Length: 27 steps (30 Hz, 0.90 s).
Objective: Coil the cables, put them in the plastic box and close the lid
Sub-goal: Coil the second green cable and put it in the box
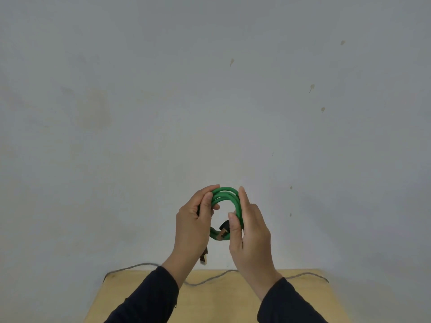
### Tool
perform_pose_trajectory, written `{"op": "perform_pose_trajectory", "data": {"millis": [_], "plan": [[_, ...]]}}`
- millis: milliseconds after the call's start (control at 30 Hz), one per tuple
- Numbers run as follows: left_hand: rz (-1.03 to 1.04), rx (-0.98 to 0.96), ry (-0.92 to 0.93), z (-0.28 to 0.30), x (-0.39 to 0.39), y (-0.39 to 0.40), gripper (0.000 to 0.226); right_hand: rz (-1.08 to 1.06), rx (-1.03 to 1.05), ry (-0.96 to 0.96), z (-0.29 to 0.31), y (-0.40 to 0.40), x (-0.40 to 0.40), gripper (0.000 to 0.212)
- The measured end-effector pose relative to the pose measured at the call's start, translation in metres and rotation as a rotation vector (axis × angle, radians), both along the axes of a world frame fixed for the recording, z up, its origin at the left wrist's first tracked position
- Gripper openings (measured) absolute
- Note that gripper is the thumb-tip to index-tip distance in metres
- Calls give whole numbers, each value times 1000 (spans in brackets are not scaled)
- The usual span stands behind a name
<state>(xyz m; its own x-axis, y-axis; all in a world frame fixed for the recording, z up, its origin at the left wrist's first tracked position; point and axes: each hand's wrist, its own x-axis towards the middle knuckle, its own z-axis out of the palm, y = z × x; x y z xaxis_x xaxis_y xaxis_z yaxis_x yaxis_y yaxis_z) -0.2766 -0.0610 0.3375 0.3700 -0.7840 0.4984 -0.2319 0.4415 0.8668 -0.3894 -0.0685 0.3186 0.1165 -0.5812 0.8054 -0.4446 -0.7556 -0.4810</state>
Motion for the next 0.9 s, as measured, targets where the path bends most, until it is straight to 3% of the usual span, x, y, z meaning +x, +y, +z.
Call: {"op": "perform_pose_trajectory", "data": {"millis": [133, 400, 667, 900], "plan": [[23, 47, 76, -25, -7, 9, 30, -17, 12, -4, -21, 6, 3, 47], [81, 185, 132, -97, -16, 33, 27, -89, 297, -73, -82, 38, 7, 41], [-72, 348, -9, -169, -25, 82, 31, -225, 558, -95, -142, 94, -8, 34], [-207, 604, -147, -225, -41, 135, 35, -204, 935, -125, -184, 144, -40, 34]]}}
